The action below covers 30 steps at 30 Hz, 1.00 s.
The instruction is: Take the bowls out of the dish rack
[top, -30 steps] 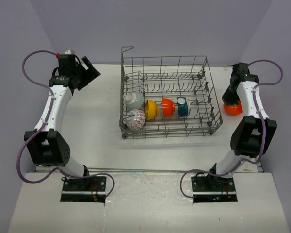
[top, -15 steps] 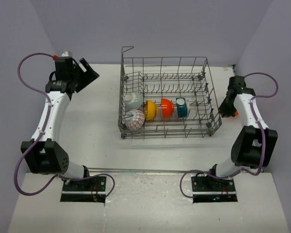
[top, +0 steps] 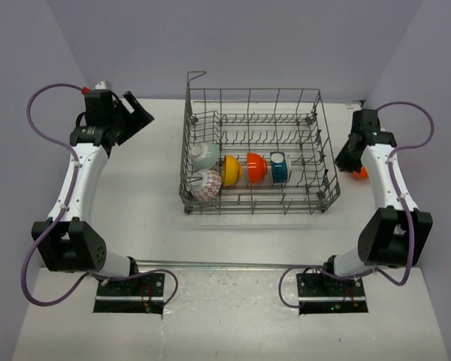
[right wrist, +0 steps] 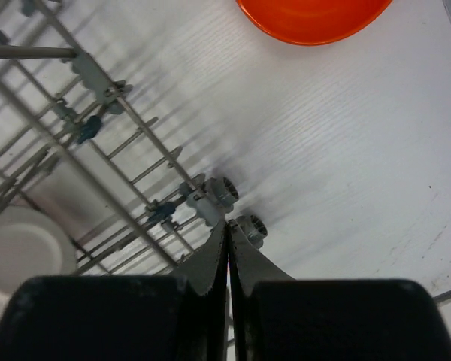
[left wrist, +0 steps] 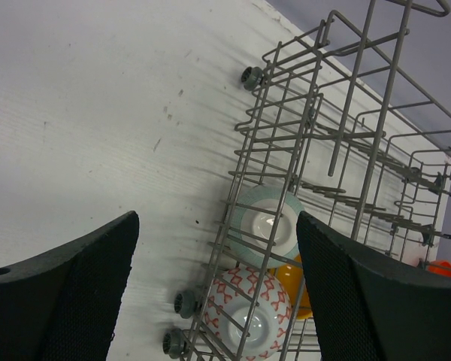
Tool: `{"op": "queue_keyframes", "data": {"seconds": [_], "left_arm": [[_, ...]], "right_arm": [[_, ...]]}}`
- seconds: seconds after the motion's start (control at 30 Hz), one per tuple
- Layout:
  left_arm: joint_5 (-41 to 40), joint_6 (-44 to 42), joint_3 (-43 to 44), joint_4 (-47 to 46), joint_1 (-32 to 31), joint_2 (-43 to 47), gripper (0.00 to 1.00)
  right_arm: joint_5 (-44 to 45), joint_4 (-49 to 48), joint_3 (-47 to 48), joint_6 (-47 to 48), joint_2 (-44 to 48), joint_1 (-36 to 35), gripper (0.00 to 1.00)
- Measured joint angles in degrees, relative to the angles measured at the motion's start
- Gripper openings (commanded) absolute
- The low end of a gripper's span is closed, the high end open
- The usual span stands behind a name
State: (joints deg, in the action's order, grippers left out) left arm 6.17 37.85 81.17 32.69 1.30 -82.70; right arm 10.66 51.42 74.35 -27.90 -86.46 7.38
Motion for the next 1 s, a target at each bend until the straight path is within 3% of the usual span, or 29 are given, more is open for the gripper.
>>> {"op": "queue_keyframes", "data": {"seconds": [0.17, 0.23, 0.3, 0.37, 0.57, 0.77, 1.0], "left_arm": [[0.2, 0.0, -0.6, -0.1, 0.0, 0.0, 0.85], [0.7, 0.0, -1.5, -0.4, 0.0, 0.0, 0.82], [1.3, 0.0, -2.5, -0.4, 0.0, 0.0, 0.72], [2.1, -0.1, -3.3, -0.5, 0.0, -0.1, 0.62], [5.0, -0.5, -4.2, -1.7, 0.0, -1.3, 0.50], [7.3, -0.4, -4.2, -3.3, 0.0, -2.1, 0.37], [10.0, 1.1, -5.0, -5.8, 0.0, -2.7, 0.10]], "right_arm": [[-1.6, 1.2, 10.3, 0.0, 1.7, -2.6, 0.06], [-2.3, 1.4, 16.3, 0.5, 1.3, -5.6, 0.20], [-3.8, 1.0, 22.3, 1.5, 0.3, -10.2, 0.39], [-7.0, 0.3, 26.4, 2.9, -1.0, -14.2, 0.46], [-24.9, -2.8, 30.8, 5.0, -9.1, -20.7, 0.74], [-41.3, -4.6, 34.3, 5.2, -23.6, -26.2, 0.79], [-53.0, -6.5, 40.8, 2.6, -31.4, -30.3, 0.79]]}}
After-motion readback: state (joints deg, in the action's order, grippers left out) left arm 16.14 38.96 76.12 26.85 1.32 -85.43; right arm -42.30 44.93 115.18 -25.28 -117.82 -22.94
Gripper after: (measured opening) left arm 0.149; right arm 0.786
